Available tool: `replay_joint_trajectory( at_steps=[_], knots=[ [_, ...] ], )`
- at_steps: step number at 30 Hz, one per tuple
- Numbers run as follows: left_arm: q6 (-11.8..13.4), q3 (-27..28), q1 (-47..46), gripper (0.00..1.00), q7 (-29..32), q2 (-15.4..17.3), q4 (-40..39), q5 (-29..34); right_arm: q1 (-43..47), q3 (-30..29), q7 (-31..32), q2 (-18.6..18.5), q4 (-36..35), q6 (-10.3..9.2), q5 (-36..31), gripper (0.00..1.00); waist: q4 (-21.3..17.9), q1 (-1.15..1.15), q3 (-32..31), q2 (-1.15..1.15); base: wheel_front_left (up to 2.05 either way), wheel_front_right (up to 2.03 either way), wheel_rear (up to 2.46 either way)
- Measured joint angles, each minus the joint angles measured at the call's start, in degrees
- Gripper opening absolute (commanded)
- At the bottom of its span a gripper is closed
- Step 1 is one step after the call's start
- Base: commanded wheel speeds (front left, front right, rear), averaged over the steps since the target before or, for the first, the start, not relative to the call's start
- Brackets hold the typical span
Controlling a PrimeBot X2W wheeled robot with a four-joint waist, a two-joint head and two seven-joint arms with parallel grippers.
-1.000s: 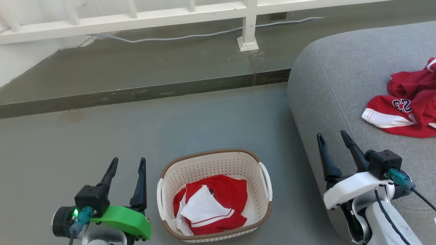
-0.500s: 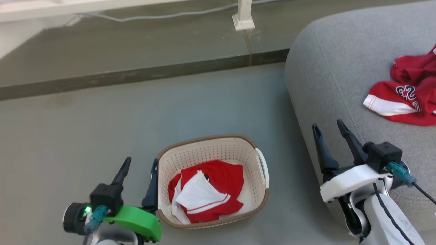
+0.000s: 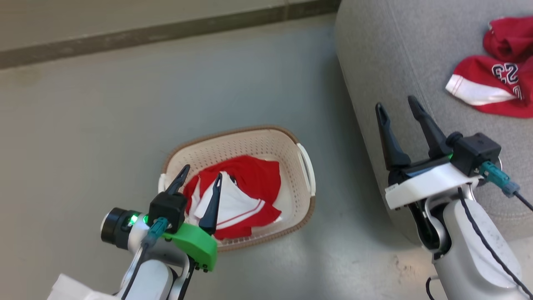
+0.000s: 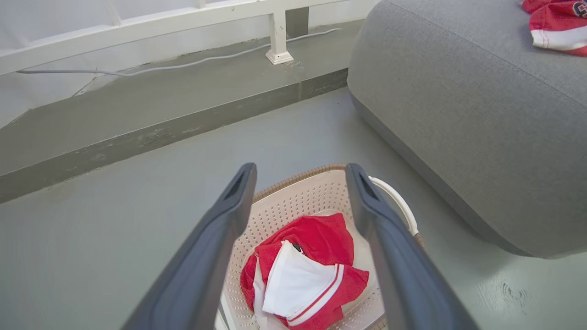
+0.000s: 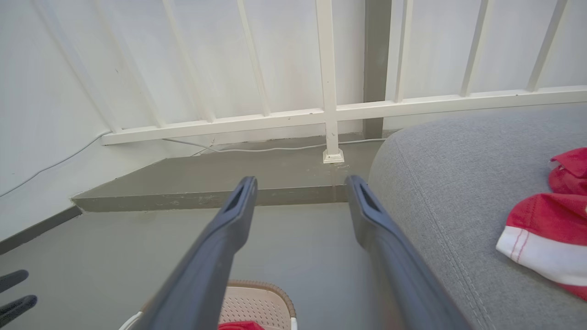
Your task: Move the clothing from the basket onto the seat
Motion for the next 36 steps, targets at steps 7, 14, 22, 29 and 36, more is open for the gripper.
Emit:
replay_joint_trajectory(
  at_steps=[7, 14, 22, 29, 36],
  knots=[
    [-0.9, -2.2, -3.9, 1.0, 2.4, -0.1, 6.9, 2.1, -2.8, 0.7, 0.0, 0.1, -1.5, 0.41, 0.1, 1.0, -2.2, 0.0, 5.5, 0.0, 0.0, 0.0, 0.0],
    [-1.3, -2.3, -8.8, 1.0, 5.5, 0.0, 14.2, 3.5, -5.8, 1.9, -0.1, 0.3, -4.2, 0.59, -0.1, 1.0, -4.5, 0.0, 11.1, 0.0, 0.0, 0.0, 0.0],
    [-2.8, -3.0, -16.0, 1.0, 10.6, 3.1, 22.6, 6.6, -9.1, 5.1, -0.7, 1.8, -7.1, 1.42, 0.3, 1.0, -8.1, 0.0, 18.2, 0.0, 0.0, 0.0, 0.0],
    [-4.8, -4.0, -20.4, 1.0, 13.7, 5.7, 26.4, 7.9, -10.7, 6.7, -1.7, 2.0, -7.6, 1.44, 1.5, 1.0, -11.2, 0.0, 22.8, 0.0, 0.0, 0.0, 0.0],
    [-5.9, -3.9, -23.3, 1.0, 16.4, 8.4, 31.3, 8.2, -11.5, 8.2, -2.3, 2.3, -6.9, 1.85, 3.5, 1.0, -15.3, 0.01, 27.4, 0.0, 0.0, 0.0, 0.0]
  ],
)
